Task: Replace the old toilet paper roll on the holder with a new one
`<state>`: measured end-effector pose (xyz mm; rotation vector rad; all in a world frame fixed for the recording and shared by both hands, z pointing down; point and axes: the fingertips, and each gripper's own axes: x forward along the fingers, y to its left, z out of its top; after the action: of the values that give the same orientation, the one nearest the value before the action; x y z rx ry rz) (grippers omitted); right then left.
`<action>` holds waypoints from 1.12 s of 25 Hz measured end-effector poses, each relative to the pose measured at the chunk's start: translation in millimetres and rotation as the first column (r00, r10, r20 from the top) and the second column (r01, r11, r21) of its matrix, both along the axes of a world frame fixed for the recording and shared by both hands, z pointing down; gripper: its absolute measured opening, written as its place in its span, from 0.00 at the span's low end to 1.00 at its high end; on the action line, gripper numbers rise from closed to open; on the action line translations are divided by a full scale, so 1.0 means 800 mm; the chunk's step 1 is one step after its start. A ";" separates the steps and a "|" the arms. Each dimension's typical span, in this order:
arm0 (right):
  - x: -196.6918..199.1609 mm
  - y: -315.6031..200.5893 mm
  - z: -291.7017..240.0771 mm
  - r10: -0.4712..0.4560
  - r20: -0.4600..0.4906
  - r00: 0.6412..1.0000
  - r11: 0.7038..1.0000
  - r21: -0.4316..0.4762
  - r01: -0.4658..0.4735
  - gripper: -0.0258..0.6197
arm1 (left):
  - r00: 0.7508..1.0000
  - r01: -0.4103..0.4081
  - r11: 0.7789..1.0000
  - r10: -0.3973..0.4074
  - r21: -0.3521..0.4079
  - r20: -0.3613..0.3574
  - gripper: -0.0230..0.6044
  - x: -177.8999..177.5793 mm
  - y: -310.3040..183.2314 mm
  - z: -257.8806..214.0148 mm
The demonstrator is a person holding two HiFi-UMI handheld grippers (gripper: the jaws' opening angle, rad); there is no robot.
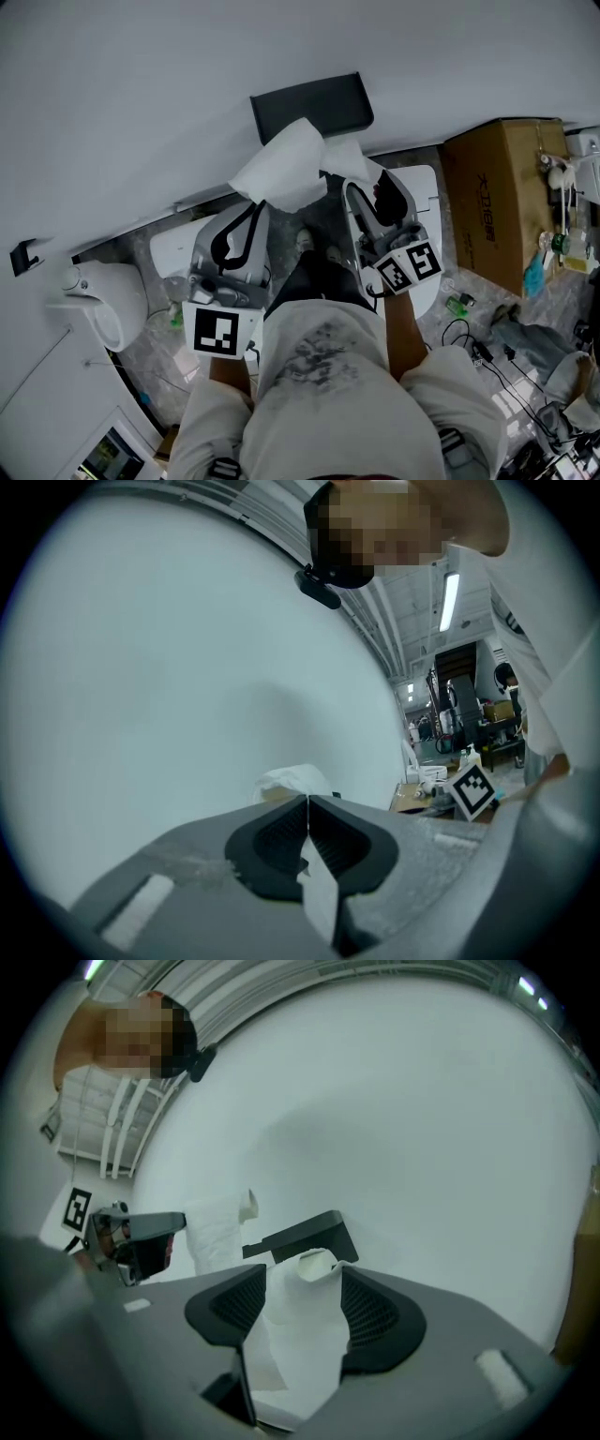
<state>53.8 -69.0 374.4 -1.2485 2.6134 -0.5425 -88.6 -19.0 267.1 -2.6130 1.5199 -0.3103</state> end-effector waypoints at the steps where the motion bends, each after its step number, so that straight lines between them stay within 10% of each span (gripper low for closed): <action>1: 0.000 0.001 -0.002 0.002 -0.034 0.999 1.000 0.011 -0.002 0.40 | 1.000 0.004 1.000 -0.004 0.007 0.000 0.05 -0.002 -0.002 -0.005; 12: 0.016 0.026 -0.034 0.026 -0.282 0.959 0.995 0.103 0.003 0.18 | 0.999 0.028 0.999 -0.026 0.035 -0.046 0.05 -0.014 0.004 -0.025; 28: -0.012 0.048 -0.084 -0.013 -0.296 0.955 0.980 0.184 0.071 0.04 | 0.987 0.054 0.996 -0.063 -0.066 -0.145 0.05 -0.041 0.040 0.024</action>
<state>44.4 -30.9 307.3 -1.2989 2.8550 -0.1086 -121.3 13.3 286.1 -2.6963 1.6612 -0.1744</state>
